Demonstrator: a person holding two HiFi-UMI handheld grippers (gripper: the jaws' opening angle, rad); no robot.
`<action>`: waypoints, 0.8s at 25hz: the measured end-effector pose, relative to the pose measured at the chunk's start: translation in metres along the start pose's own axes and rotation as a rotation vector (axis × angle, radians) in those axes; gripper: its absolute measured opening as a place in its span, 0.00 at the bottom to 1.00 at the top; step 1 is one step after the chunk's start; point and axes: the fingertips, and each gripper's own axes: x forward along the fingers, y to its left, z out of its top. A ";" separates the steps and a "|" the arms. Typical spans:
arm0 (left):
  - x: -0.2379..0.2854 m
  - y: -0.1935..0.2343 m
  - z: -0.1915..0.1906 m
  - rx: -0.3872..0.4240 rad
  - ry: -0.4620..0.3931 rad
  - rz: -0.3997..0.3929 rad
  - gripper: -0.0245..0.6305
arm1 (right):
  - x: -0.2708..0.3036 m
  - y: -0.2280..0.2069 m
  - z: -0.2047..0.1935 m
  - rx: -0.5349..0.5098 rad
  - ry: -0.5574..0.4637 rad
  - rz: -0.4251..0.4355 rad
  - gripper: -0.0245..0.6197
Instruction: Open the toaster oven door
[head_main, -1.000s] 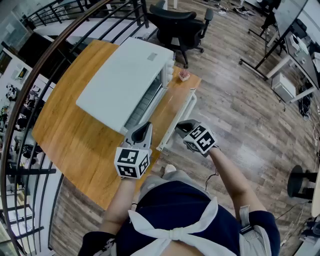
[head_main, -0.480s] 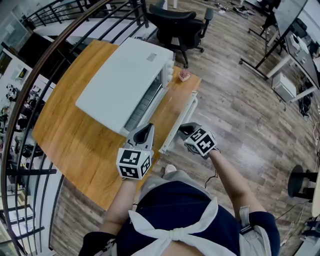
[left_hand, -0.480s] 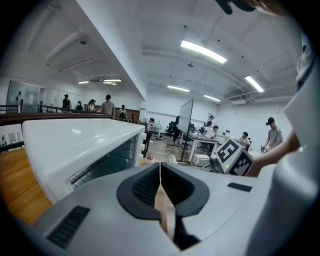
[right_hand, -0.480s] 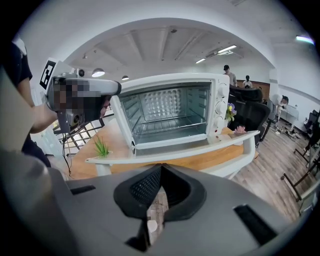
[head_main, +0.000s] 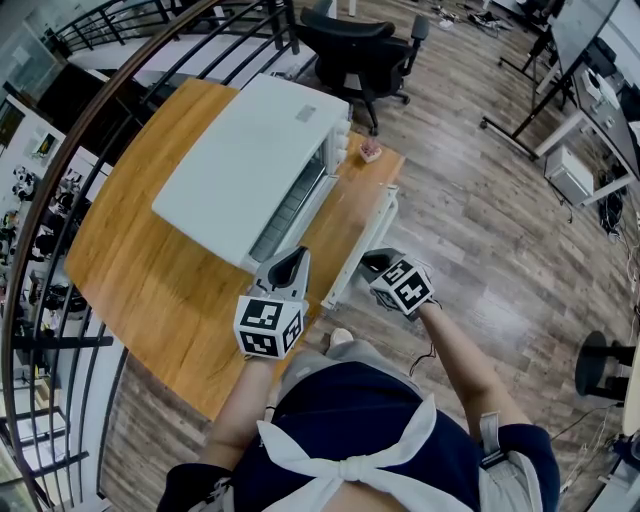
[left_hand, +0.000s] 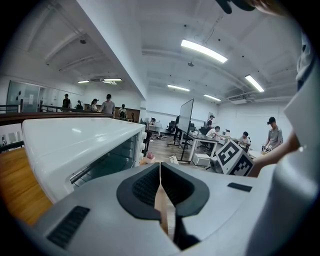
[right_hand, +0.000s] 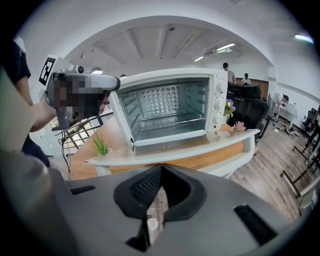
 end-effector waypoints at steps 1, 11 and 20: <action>0.000 0.000 -0.001 0.000 0.000 0.000 0.07 | 0.000 0.000 -0.001 0.000 -0.003 -0.002 0.05; 0.001 -0.003 -0.002 0.000 0.004 -0.003 0.07 | 0.000 -0.003 -0.015 0.039 0.002 -0.005 0.05; 0.000 -0.006 -0.003 0.003 0.007 -0.003 0.07 | 0.009 -0.005 -0.036 0.123 0.022 0.002 0.05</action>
